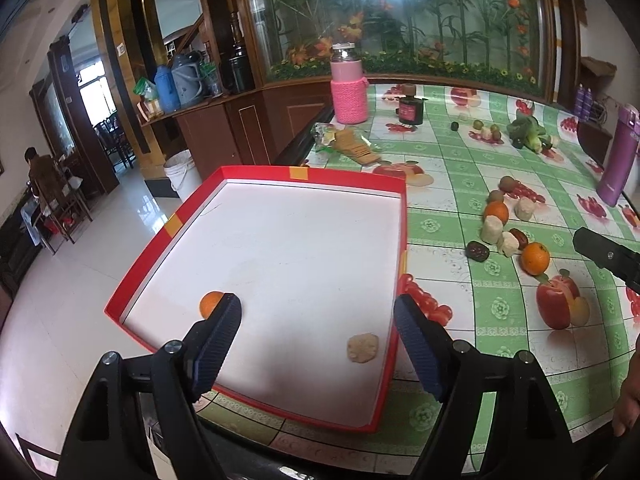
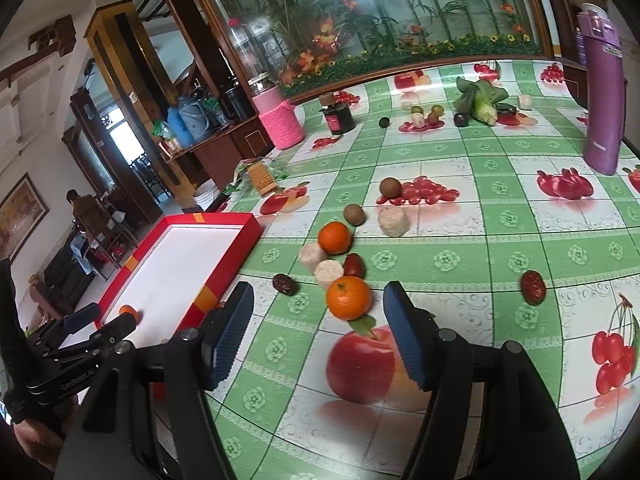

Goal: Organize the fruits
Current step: 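Grasp a second mandarin orange with the right tool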

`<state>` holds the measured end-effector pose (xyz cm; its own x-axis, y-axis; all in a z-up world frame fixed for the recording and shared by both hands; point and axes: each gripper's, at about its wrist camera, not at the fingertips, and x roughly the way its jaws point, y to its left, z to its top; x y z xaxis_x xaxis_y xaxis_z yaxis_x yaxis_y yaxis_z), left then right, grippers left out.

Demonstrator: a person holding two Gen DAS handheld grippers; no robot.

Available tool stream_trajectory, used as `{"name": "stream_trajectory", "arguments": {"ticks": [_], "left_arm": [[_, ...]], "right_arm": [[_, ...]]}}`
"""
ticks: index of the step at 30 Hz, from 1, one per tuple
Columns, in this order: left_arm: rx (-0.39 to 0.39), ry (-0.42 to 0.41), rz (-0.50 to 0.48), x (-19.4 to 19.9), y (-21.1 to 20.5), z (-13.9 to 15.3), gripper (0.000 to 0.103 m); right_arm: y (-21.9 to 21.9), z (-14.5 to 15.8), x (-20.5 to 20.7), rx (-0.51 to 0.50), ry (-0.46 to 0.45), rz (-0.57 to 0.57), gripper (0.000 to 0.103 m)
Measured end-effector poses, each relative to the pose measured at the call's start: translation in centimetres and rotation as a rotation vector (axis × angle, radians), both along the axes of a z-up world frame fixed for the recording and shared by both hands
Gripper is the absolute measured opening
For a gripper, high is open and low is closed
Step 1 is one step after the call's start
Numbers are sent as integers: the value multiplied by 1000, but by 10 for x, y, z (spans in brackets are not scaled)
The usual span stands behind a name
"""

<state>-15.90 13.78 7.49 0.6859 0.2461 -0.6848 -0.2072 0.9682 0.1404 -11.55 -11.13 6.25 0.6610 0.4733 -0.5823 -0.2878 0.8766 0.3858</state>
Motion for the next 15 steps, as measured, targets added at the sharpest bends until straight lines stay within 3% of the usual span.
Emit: {"name": "stream_trajectory", "arguments": {"ticks": [15], "left_arm": [[44, 23, -72, 16, -39, 2, 79]], "right_arm": [[-39, -9, 4, 21, 17, -69, 68]]}}
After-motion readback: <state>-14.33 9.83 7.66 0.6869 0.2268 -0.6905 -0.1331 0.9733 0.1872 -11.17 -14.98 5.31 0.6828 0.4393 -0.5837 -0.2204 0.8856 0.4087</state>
